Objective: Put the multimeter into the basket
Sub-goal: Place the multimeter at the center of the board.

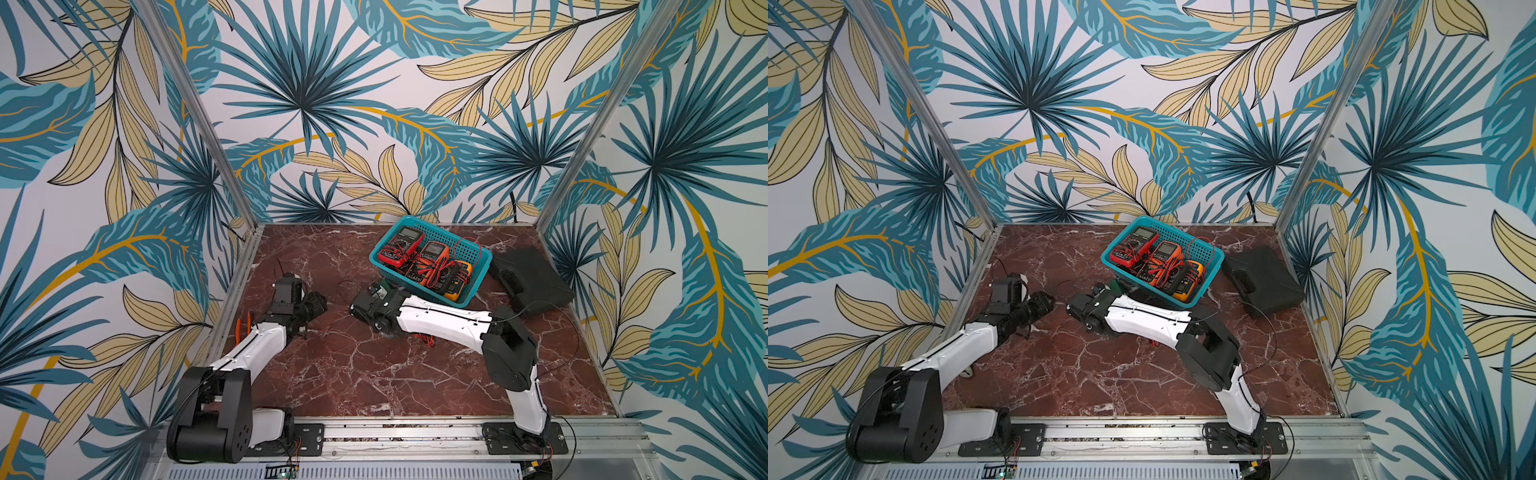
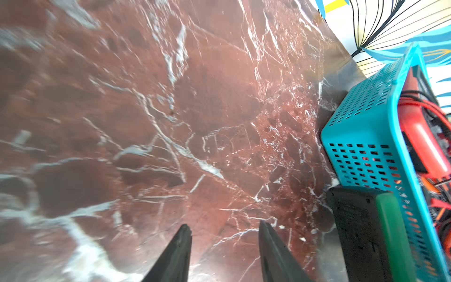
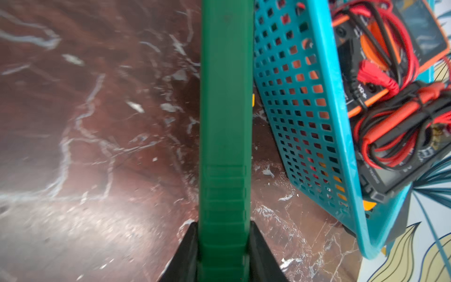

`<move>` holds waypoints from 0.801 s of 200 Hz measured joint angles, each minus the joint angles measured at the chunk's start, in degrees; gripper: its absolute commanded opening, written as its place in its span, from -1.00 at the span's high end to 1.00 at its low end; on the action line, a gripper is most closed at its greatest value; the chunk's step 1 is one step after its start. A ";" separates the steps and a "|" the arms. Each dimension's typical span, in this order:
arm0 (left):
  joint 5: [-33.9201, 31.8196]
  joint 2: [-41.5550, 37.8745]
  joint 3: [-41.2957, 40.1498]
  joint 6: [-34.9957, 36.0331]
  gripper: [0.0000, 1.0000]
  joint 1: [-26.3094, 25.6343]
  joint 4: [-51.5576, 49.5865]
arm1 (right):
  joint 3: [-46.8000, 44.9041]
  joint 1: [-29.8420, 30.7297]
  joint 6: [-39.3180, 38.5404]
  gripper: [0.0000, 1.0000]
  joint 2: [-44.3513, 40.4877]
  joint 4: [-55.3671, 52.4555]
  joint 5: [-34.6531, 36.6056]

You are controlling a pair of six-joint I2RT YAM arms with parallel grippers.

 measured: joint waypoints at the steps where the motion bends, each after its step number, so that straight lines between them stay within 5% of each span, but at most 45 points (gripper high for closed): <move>1: -0.13 -0.11 0.00 0.02 -0.09 0.00 -0.09 | 0.20 0.22 0.02 0.53 0.17 -0.07 0.00; 62: -5.03 -5.38 0.50 2.36 -0.18 0.26 -6.60 | 5.73 5.18 1.64 0.28 7.08 -1.14 1.27; 130: -7.19 -5.88 1.77 3.37 -0.34 0.31 -9.55 | 10.95 8.92 2.32 -0.62 10.67 -1.99 -5.92; 160: -7.82 -5.90 1.77 3.43 -0.71 0.35 -10.67 | 13.92 8.59 2.16 -0.87 10.67 -2.12 -7.26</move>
